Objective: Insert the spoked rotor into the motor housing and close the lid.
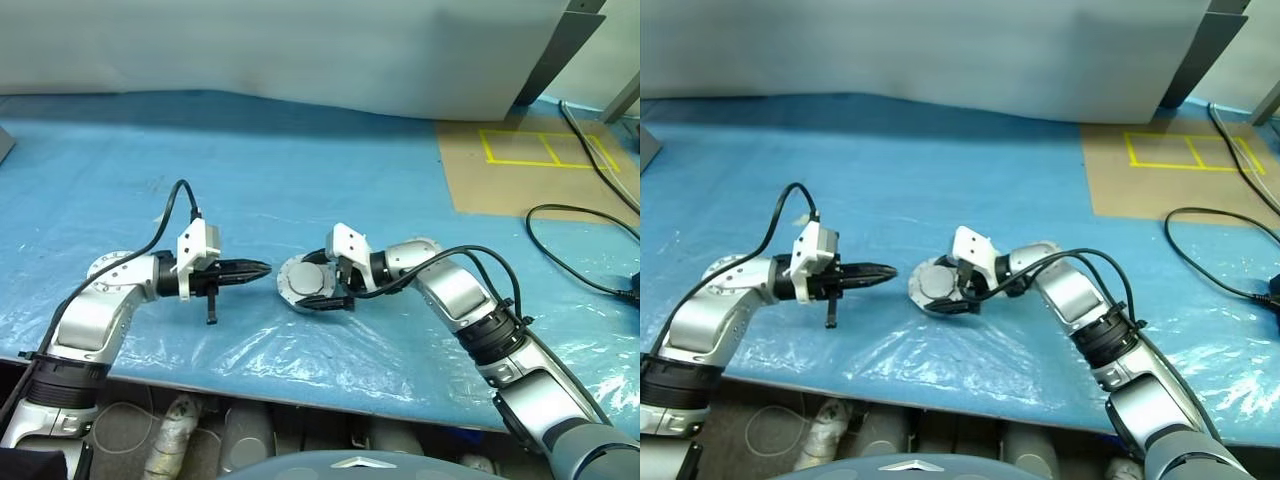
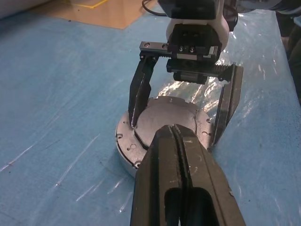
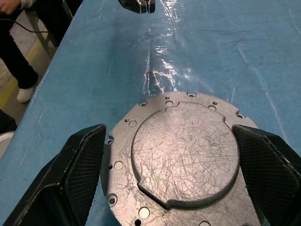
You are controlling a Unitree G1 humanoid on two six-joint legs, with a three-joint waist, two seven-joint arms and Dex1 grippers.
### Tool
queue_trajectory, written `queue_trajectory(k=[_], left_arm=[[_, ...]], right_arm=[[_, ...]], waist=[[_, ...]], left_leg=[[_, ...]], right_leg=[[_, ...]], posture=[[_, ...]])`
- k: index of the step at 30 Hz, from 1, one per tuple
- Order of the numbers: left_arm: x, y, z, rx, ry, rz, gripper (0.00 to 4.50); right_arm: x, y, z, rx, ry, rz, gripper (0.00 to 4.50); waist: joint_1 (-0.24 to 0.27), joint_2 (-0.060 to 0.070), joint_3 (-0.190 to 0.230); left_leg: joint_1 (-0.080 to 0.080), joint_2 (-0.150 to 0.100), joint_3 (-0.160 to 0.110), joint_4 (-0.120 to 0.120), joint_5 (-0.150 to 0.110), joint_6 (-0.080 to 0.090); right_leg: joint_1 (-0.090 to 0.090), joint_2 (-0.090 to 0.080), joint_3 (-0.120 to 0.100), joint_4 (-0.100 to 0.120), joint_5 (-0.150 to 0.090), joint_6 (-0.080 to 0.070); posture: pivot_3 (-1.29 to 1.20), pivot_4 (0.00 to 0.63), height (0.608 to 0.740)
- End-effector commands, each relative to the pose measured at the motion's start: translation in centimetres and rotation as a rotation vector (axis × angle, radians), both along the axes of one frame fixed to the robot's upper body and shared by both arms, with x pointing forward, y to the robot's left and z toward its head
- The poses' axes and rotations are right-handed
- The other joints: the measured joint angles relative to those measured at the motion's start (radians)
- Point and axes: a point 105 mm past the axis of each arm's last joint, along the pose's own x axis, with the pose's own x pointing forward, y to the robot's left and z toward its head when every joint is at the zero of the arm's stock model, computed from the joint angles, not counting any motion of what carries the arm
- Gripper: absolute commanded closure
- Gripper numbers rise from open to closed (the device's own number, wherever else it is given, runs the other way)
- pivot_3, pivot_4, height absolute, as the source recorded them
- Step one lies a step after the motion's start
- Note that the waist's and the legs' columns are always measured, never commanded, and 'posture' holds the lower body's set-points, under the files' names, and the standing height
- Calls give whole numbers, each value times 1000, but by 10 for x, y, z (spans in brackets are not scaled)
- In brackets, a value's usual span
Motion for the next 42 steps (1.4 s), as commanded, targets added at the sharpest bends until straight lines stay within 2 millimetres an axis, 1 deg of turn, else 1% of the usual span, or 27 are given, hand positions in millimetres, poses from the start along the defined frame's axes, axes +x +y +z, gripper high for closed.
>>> queue_trajectory(k=[1, 7, 15, 20, 24, 27, 29, 32, 34, 37, 38, 42], left_arm=[[1, -2, 9, -6, -38, -10, 4500], [2, -2, 9, -8, -39, -8, 4500], [4, -10, 7, -4, -41, -21, 4500], [4, -10, 7, -3, -38, -23, 4500], [4, -11, 7, -4, -39, -26, 4500], [3, -13, 7, -5, -36, -30, 4500], [2, -12, 6, -6, -35, -30, 4500], [3, -12, 6, -8, -34, -29, 4500], [3, -12, 6, -8, -34, -29, 4500], [3, -12, 6, -7, -32, -31, 4500], [3, -12, 6, -7, -31, -31, 4500], [3, -11, 5, -5, -27, -33, 4500]], right_arm=[[0, -3, -6, -22, -7, 0, 657], [0, -4, -7, -32, -11, -2, 2562], [1, -2, -12, -27, 9, -37, 2562], [1, -4, -14, -21, 35, -55, 2562], [4, -3, -9, 26, 70, -87, 2562], [8, 0, 9, 137, 157, -129, 2562], [11, -2, 15, 156, 155, -144, 2562], [8, -5, 15, 128, 105, -116, 1907], [8, -5, 13, 126, 103, -120, 1272], [8, -5, 10, 109, 101, -121, 200], [6, -5, 9, 101, 99, -114, 49], [0, -4, 5, 77, 92, -81, 49]], waist=[[0, 0, 0], [0, 0, 0], [0, 0, 0], [-1, 0, 0], [0, 0, 0], [0, 0, 0], [0, 0, 0], [1, 0, 0], [1, 0, 0], [0, 0, 0], [0, 0, 0], [1, 0, 0]], left_leg=[[0, 0, 0, 0, 0, 0], [1, 0, 0, 0, 0, 0], [2, 0, 0, -1, 0, 0], [3, 0, 0, -1, 0, 0], [3, 0, 0, -1, 0, 0], [3, 0, 0, -1, 0, 0], [3, 0, 0, -1, 0, 0], [3, 0, 0, -1, 0, 0], [3, 0, 0, -1, 0, 0], [3, 0, 0, -1, 0, 0], [3, 0, 0, -1, 0, 0], [3, 0, 0, -1, 0, 0]], right_leg=[[0, 0, 0, 0, 0, 0], [1, 0, 0, 0, 0, 0], [1, 0, 0, 0, 0, 0], [2, 0, 1, 0, 0, 0], [3, 0, 1, 0, 0, 0], [3, 0, 1, 0, 0, 0], [3, 0, 0, 0, 0, 0], [3, 0, 0, 0, 0, 0], [3, 0, 0, 0, 0, 0], [3, 0, 0, 0, 0, 0], [3, 0, 0, 0, 0, 0], [3, 0, 0, 0, 0, 0]], posture=[[0, 150, 740], [0, 150, 740], [0, 150, 740], [0, 150, 740], [0, 150, 740], [0, 150, 740], [0, 150, 740], [0, 150, 740], [0, 150, 740], [0, 150, 740], [0, 150, 740], [0, 150, 740]])
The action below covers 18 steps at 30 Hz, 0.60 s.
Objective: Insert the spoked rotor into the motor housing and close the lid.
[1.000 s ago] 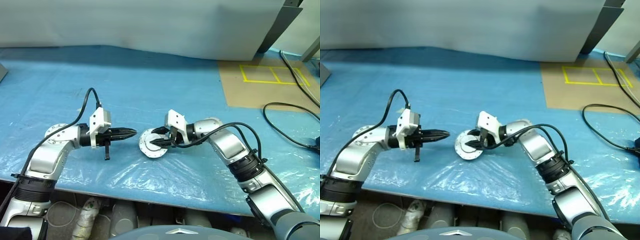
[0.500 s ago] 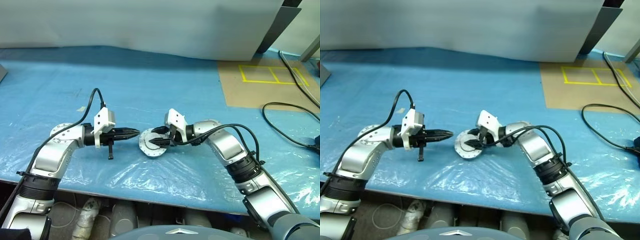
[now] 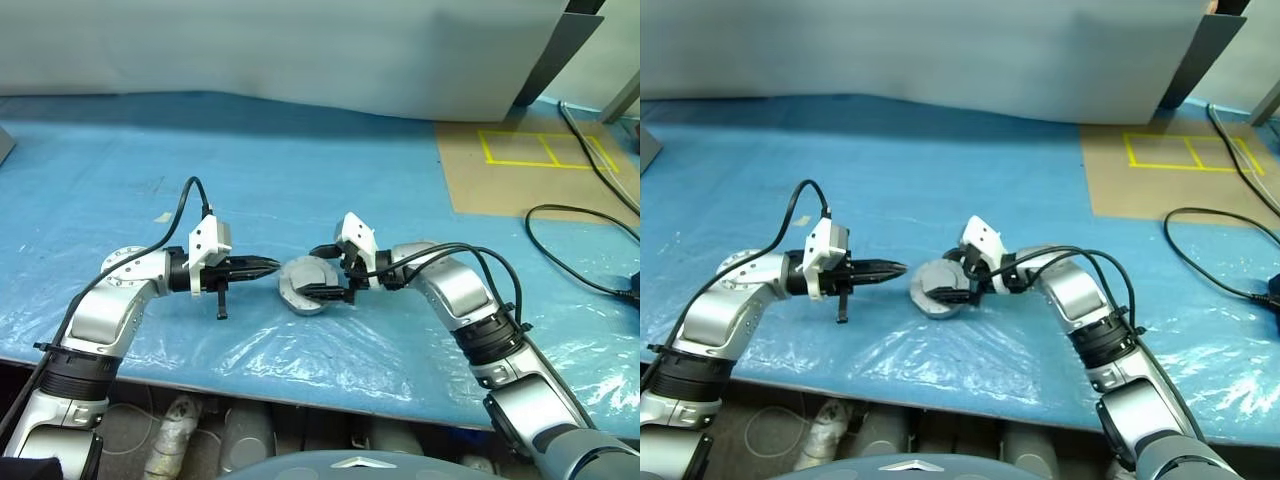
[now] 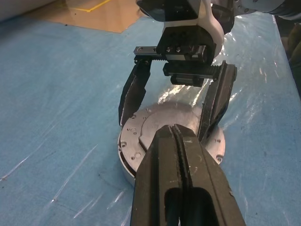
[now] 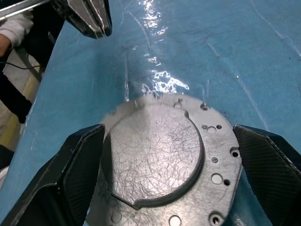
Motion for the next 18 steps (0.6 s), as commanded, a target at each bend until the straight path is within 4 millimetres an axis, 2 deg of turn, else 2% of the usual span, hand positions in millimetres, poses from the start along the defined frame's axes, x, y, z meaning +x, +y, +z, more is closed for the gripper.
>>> queue_trajectory(k=[1, 6, 18], left_arm=[[-1, -1, 7, -5, -27, -15, 4500], [1, -1, 7, -4, -25, -13, 4500], [2, -1, 9, 0, -27, -11, 4500]], right_arm=[[-10, 6, 2, -5, -30, 62, 49], [-13, 7, -2, -22, -45, 72, 49], [-5, 3, 25, -28, -270, 105, 49]], waist=[[0, 0, 0], [-1, 0, 0], [0, 0, 0]], left_leg=[[0, 0, 0, 0, 0, 0], [0, 0, 0, -1, 0, 0], [0, 0, 0, 0, 0, 0]], right_leg=[[0, 0, 0, 0, 0, 0], [0, 0, 0, 0, 0, 0], [0, 0, 0, 0, 0, 0]], posture=[[0, 150, 740], [0, 150, 740], [0, 150, 740]])
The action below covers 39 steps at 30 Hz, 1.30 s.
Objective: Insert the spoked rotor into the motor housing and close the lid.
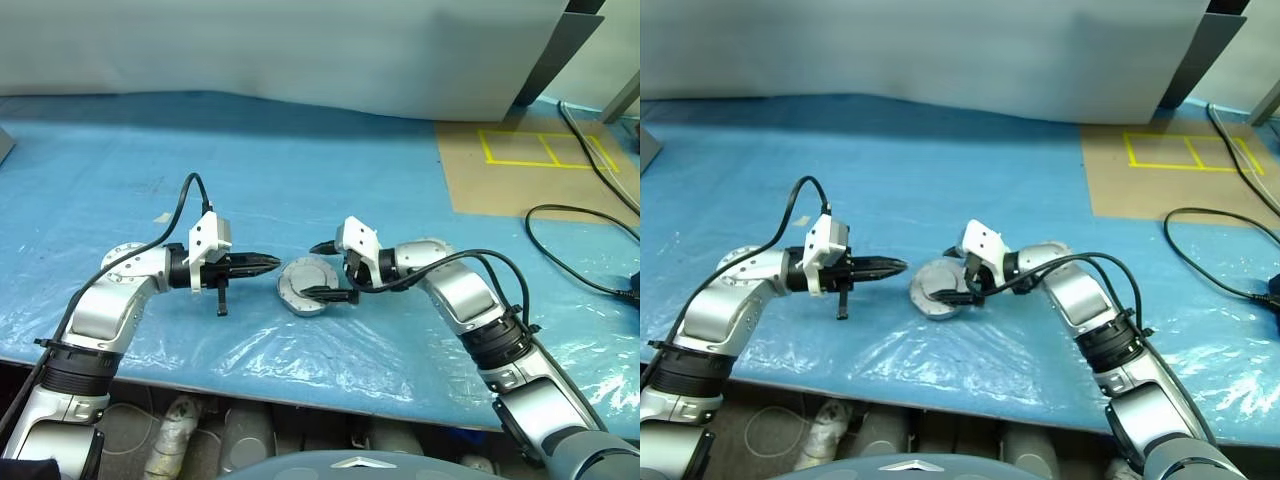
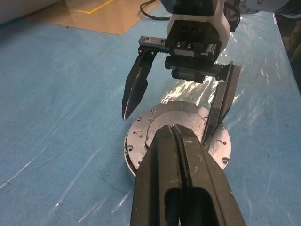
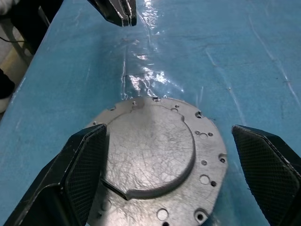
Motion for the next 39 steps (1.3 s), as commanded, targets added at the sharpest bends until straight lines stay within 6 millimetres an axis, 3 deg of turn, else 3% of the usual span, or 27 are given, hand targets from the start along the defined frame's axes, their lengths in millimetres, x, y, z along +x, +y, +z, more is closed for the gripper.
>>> queue_trajectory(k=[1, 7, 15, 19, 22, 25, 31, 39], left_arm=[[-1, -1, 5, -1, -19, -9, 4500], [-3, -2, 4, -2, -14, -12, 4500], [-1, -2, 5, 6, -18, -17, 4500], [0, -2, 5, 7, -21, -16, 4500], [0, -2, 5, 7, -22, -17, 4500], [1, -2, 5, 7, -23, -19, 4500], [1, -3, 4, 6, -23, -23, 4500], [0, -4, 2, 8, -24, -29, 4500]], right_arm=[[-3, 6, 17, 20, -96, 54, 49], [-22, 15, 10, 44, 23, 127, 49], [-11, 13, -18, -36, 17, 74, 49], [-12, 12, -21, -43, 18, 78, 49], [-12, 10, -22, -53, 13, 81, 604], [-11, 11, -21, -49, 7, 70, 1547], [-9, 20, -12, 22, 64, 27, 1548], [-7, 9, -34, -68, 47, -1, 1548]], waist=[[0, 0, 0], [0, 0, 0], [0, 0, 0], [0, 0, 0], [0, 0, 0], [0, 0, 0], [-2, 0, 0], [-2, 0, 0]], left_leg=[[0, 0, 0, 0, 0, 0], [0, 0, 0, 0, 0, 0], [0, 0, 0, 1, 0, 0], [0, 0, 0, 1, 0, 0], [0, 0, 0, 1, 0, 0], [0, 0, 0, 1, 0, 0], [1, 0, 0, 1, 0, 0], [1, 0, 0, 1, 0, 0]], right_leg=[[0, 0, 0, 0, 0, 0], [0, 0, 0, 0, 0, 0], [0, 0, 0, 0, 0, 0], [0, 0, 0, 0, 0, 0], [0, 0, 0, 0, 0, 0], [0, 0, 0, 0, 0, 0], [0, 0, 0, 1, 0, 0], [1, 0, 0, 1, 0, 0]], posture=[[0, 150, 740], [0, 150, 740], [0, 150, 740], [0, 150, 740], [0, 150, 740], [0, 150, 740], [0, 150, 740], [0, 150, 740]])
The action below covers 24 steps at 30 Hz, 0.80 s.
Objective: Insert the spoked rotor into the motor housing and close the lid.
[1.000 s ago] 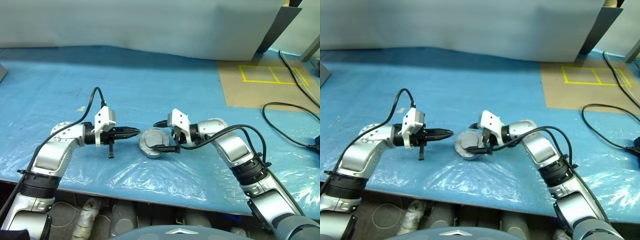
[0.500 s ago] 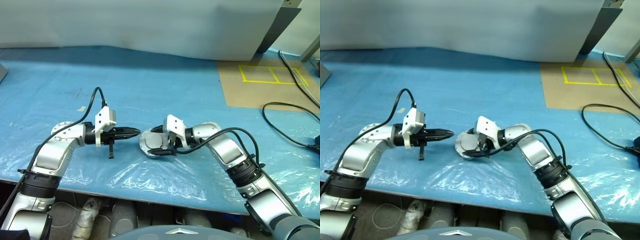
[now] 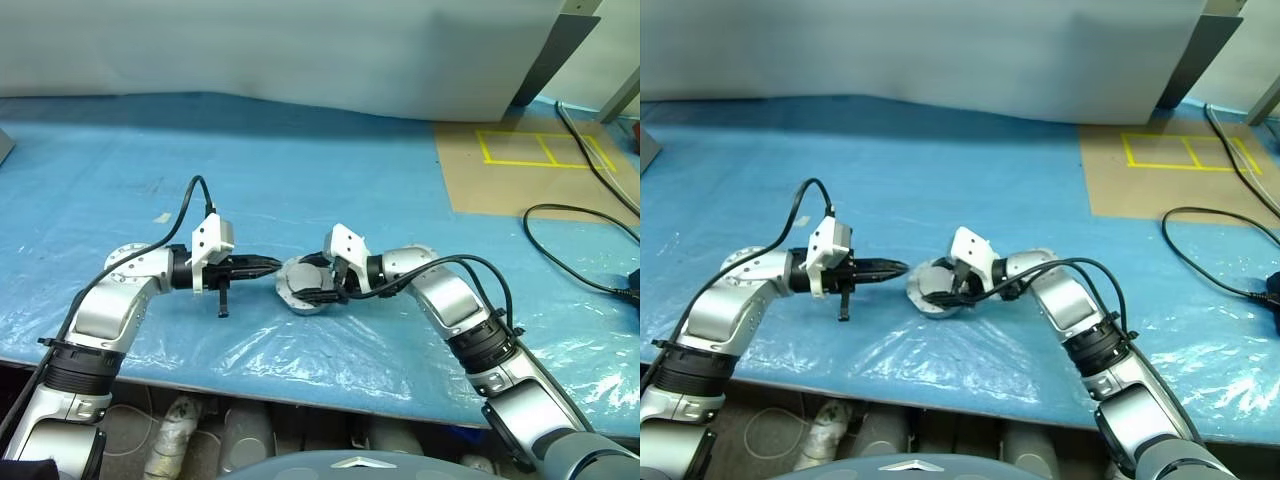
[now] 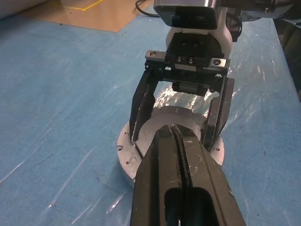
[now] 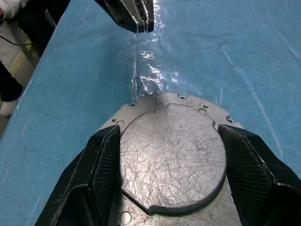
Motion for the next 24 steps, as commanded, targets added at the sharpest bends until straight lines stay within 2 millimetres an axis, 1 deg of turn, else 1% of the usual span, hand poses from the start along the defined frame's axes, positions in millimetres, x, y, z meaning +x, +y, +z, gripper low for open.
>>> queue_trajectory(k=[1, 6, 10, 13, 16, 19, 24], left_arm=[[0, -2, 6, -2, -35, -17, 4500], [0, -4, 4, 4, -33, -30, 4500], [1, -6, 4, 6, -33, -38, 4500], [2, -7, 3, 11, -27, -45, 4500], [2, -8, 2, 13, -4, -55, 4500], [7, -12, 0, 7, 20, -56, 4500], [23, -13, -17, 83, 19, -15, 4500]], right_arm=[[0, -9, -22, -83, 3, -17, 1548], [-1, -20, -41, -143, 7, -25, 1548], [-4, -23, -48, -142, 42, -31, 1548], [-2, -30, -52, -144, 66, -62, 1548], [0, -34, -50, -126, 102, -87, 1548], [2, -39, -54, -166, 77, -86, 1548], [4, -29, -46, -125, 69, -90, 1548]], waist=[[0, 0, 0], [1, 0, 0], [1, 0, -1], [1, 0, -1], [2, 0, -1], [4, 1, -2], [3, 1, -2]], left_leg=[[1, 0, 0, 0, 0, 0], [8, 0, 0, -1, 0, 0], [13, 0, 1, -1, 0, 0], [15, 0, 1, -1, 0, 0], [15, 0, 1, -2, 0, 0], [15, -1, 1, -2, 0, 0], [16, -1, 1, -2, 0, 1]], right_leg=[[0, 0, 0, 0, 0, 0], [8, 0, 1, -1, 0, 0], [13, -1, 1, -2, 0, 0], [15, -1, 1, -2, 0, 0], [15, -1, 1, -2, 0, 0], [15, -1, 1, -2, 0, 0], [16, -2, 2, -2, 0, 0]], posture=[[0, 150, 740], [0, 150, 740], [0, 150, 740], [0, 150, 740], [0, 150, 740], [0, 150, 740], [0, 150, 740]])
